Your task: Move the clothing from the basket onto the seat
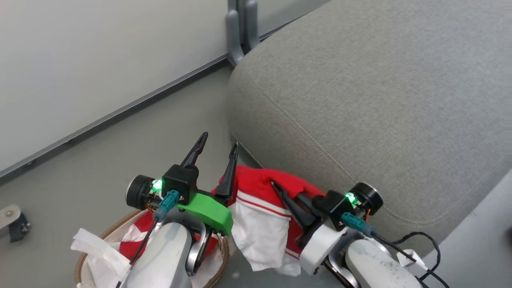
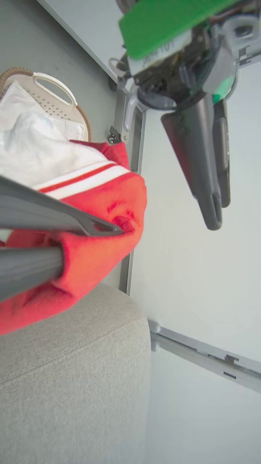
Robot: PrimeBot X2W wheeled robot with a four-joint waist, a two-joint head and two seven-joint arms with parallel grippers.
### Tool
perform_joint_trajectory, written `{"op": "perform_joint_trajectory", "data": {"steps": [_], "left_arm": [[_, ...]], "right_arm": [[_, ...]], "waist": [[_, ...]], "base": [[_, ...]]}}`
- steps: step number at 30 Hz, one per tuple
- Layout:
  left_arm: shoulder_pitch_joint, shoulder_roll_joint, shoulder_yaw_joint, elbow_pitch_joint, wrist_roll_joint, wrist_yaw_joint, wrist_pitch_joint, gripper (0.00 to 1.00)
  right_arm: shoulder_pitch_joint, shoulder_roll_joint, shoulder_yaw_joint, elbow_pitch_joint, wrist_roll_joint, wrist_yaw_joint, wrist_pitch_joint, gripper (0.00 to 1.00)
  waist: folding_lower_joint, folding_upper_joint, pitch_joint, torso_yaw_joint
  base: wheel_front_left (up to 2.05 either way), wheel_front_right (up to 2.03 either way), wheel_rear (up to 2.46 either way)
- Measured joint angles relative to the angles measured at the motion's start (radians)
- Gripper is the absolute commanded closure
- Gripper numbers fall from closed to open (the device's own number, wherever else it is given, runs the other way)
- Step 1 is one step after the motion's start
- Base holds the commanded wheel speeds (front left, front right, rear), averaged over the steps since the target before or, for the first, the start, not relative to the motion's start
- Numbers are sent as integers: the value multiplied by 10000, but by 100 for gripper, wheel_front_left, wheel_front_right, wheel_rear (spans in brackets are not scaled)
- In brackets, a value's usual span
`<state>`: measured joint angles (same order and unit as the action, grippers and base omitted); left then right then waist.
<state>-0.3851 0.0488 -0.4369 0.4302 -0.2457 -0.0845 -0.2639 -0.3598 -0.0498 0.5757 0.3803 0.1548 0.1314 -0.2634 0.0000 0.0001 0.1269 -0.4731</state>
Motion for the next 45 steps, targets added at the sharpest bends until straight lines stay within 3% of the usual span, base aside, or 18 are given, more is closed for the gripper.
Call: {"op": "perform_joint_trajectory", "data": {"steps": [6, 11, 20, 26, 31, 38, 45], "left_arm": [[-185, -10, -343, 217, -73, -165, 0, 0], [-340, -8, -533, 314, -69, -224, 0, 0], [-477, -4, -343, 345, 479, -314, 0, 0], [-613, 263, -123, 219, 828, -387, 0, 0], [-988, 353, -270, 75, 1043, -401, 0, 0], [-1683, 506, -596, -90, 1189, -431, 0, 0], [-2285, 679, -834, -142, 1189, -433, 0, 0]], "right_arm": [[438, -46, -1030, -581, -453, 0, 0, 100], [398, -372, -1590, -1003, -861, 0, 0, 100], [-1938, -1854, -2165, -1191, -1515, 0, 0, 100], [-4081, -2788, -2288, -456, -1937, 2, 0, 100], [-5524, -3438, -2968, 155, -2077, 2, 0, 100], [-6992, -4079, -3988, 922, -2437, 2, -8, 100], [-7647, -4174, -4907, 1628, -2554, 2, -8, 100]], "waist": [[0, 0, 125, -654], [0, 0, 419, -804], [0, 0, 1225, -856], [0, 0, 1978, -846], [1, 0, 2753, -696], [2, 0, 3864, -265], [2, 0, 4929, 251]], "base": [[0, 0, 0], [0, 0, 0], [0, 0, 0], [0, 0, 0], [0, 0, 0], [0, 0, 0], [0, 0, 0]]}}
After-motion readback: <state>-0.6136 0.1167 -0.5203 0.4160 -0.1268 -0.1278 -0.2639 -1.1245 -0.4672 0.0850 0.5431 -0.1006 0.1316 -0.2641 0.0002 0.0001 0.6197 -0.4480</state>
